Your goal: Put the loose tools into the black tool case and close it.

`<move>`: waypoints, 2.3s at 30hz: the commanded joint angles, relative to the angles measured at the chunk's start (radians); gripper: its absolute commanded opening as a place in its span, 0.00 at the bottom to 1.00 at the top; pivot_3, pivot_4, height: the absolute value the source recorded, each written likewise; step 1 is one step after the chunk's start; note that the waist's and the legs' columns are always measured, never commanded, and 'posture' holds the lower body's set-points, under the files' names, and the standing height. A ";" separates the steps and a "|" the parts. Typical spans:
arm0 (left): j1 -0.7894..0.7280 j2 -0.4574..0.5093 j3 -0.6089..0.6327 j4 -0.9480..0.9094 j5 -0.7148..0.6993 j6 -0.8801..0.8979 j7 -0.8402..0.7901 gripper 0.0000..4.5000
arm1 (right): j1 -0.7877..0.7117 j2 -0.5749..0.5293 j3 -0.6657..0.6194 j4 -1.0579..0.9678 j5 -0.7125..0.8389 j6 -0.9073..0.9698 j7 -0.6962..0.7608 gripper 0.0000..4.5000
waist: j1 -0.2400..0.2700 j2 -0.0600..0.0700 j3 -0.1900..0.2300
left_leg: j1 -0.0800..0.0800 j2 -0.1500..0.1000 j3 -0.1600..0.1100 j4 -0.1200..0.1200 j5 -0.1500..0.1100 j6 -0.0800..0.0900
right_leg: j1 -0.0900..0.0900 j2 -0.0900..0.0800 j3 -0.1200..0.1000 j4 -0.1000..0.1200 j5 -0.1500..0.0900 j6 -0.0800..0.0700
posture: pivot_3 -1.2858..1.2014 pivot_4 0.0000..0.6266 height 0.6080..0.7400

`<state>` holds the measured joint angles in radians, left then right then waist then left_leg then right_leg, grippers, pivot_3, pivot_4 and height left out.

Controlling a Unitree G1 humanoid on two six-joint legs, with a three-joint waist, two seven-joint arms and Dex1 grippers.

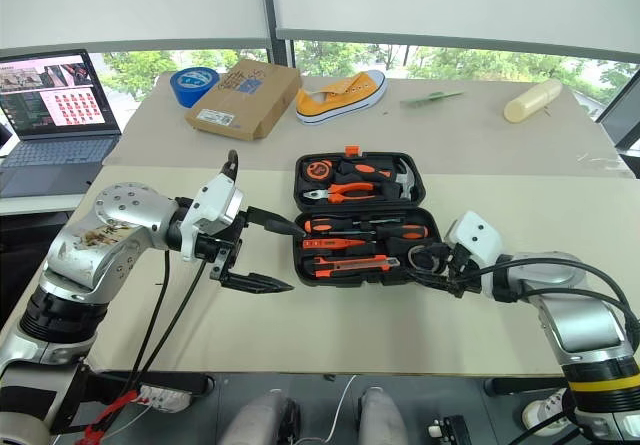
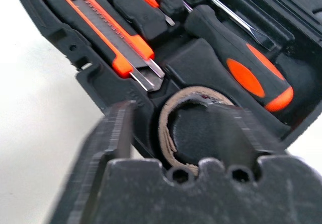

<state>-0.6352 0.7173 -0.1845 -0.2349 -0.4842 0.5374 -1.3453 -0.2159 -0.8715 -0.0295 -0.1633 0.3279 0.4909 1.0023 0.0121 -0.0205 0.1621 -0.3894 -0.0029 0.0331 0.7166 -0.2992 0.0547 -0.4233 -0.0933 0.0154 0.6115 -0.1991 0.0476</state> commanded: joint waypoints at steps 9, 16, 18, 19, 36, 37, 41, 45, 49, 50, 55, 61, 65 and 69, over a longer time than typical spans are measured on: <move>-0.064 -0.086 -0.014 0.298 0.233 -0.018 0.312 0.89 | -0.143 -0.033 -0.152 0.210 0.035 0.025 -0.047 0.73 | 0.000 0.000 0.000 | 0.000 -0.001 0.000 0.000 0.000 0.000 | 0.000 0.000 0.000 -0.001 0.000 0.000 | 0.52 0.24 0.96; -0.039 -0.186 -0.058 0.421 0.353 -0.068 0.459 0.38 | -0.322 0.072 -0.092 0.598 -0.127 -0.179 -0.221 0.23 | -0.006 0.000 0.000 | 0.000 -0.002 0.002 -0.002 0.004 -0.006 | -0.002 0.000 0.000 0.000 0.000 0.000 | 0.52 0.24 0.96; -0.047 -0.218 -0.068 0.439 0.369 -0.070 0.476 0.24 | -0.352 0.107 -0.065 0.648 -0.148 -0.209 -0.220 0.10 | -0.006 0.000 0.000 | -0.001 -0.001 0.002 -0.003 0.005 -0.009 | -0.002 0.000 0.000 -0.001 0.000 0.000 | 0.52 0.24 0.96; -0.050 -0.229 -0.072 0.442 0.373 -0.067 0.477 0.12 | -0.366 0.121 -0.056 0.669 -0.156 -0.223 -0.215 0.00 | -0.007 0.000 0.000 | -0.002 -0.001 0.002 -0.003 0.005 -0.009 | -0.002 0.000 0.000 -0.001 0.000 0.000 | 0.52 0.24 0.96; 0.099 -0.135 -0.096 0.137 0.230 0.024 0.171 0.01 | -0.114 0.074 -0.006 0.193 -0.028 -0.060 0.078 0.00 | -0.004 0.000 0.000 | -0.006 0.001 0.001 -0.004 0.004 -0.008 | -0.008 -0.001 -0.001 0.000 0.000 0.000 | 0.52 0.24 0.96; 0.115 -0.122 -0.095 0.119 0.227 0.030 0.164 0.01 | -0.085 0.071 -0.015 0.160 -0.025 -0.052 0.073 0.00 | -0.004 0.000 0.000 | -0.006 0.001 0.001 -0.004 0.004 -0.007 | -0.008 -0.002 0.000 0.000 0.000 0.000 | 0.52 0.24 0.96; 0.175 -0.077 -0.093 0.076 0.248 0.025 0.157 0.01 | 0.017 0.064 -0.055 0.066 -0.028 -0.035 0.043 0.00 | -0.003 0.000 0.000 | -0.006 0.000 0.002 -0.003 0.000 -0.001 | -0.007 -0.002 0.000 0.000 0.000 0.000 | 0.52 0.24 0.96; 0.207 -0.051 -0.076 0.108 0.302 0.002 0.212 0.01 | 0.086 0.056 -0.096 0.032 -0.077 -0.054 -0.021 0.00 | -0.002 0.000 0.000 | -0.001 0.001 0.001 -0.003 0.000 0.000 | -0.003 -0.001 0.000 0.000 0.000 0.000 | 0.52 0.24 0.96; 0.204 -0.036 -0.016 0.136 0.292 0.074 0.270 0.18 | 0.127 0.033 -0.167 0.014 -0.074 -0.008 -0.081 0.18 | 0.000 0.000 0.000 | 0.000 0.000 0.001 -0.003 0.000 0.000 | -0.002 -0.002 0.000 0.000 0.000 0.000 | 0.52 0.24 0.96; 0.199 -0.031 0.006 0.138 0.273 0.102 0.275 0.25 | 0.132 0.027 -0.189 0.007 -0.061 0.014 -0.088 0.24 | 0.000 0.000 0.000 | 0.000 0.000 0.001 -0.003 0.000 -0.001 | -0.001 -0.002 0.000 0.000 0.000 0.000 | 0.52 0.24 0.96; 0.111 -0.054 0.140 0.182 0.140 0.317 0.315 0.68 | 0.084 0.019 -0.267 -0.016 0.006 0.142 -0.134 0.63 | -0.001 0.000 0.000 | 0.000 0.001 0.001 -0.002 0.000 -0.001 | -0.002 -0.001 -0.001 0.001 0.000 0.000 | 0.52 0.24 0.96; -0.172 -0.263 0.248 0.444 0.068 0.560 0.525 1.00 | -0.264 0.141 -0.222 0.132 0.074 0.374 -0.292 1.00 | -0.002 0.000 0.000 | 0.000 -0.001 0.001 -0.001 0.001 -0.001 | 0.000 -0.002 -0.001 0.001 0.001 0.000 | 0.52 0.24 0.96; -0.258 -0.354 0.243 0.596 0.104 0.549 0.632 1.00 | -0.406 0.208 -0.166 0.296 0.042 0.412 -0.364 1.00 | -0.004 0.000 0.000 | -0.001 -0.002 0.000 -0.002 0.006 -0.010 | -0.002 -0.001 -0.001 0.001 0.001 0.000 | 0.52 0.24 0.96; -0.284 -0.392 0.234 0.699 0.141 0.500 0.700 1.00 | -0.478 0.249 -0.139 0.419 0.012 0.392 -0.411 1.00 | -0.012 0.000 0.000 | -0.002 -0.003 0.001 -0.004 0.006 -0.010 | -0.004 -0.002 -0.001 0.001 0.001 0.000 | 0.52 0.24 0.96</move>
<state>-0.8906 0.3281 0.0372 0.4493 -0.3511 1.0607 -0.6669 -0.6645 -0.6157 -0.1635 0.2461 0.3498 0.8971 0.6044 -0.0002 -0.0209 0.1619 -0.3917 -0.0053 0.0339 0.7126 -0.2930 0.0441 -0.4279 -0.0954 0.0145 0.6121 -0.1985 0.0473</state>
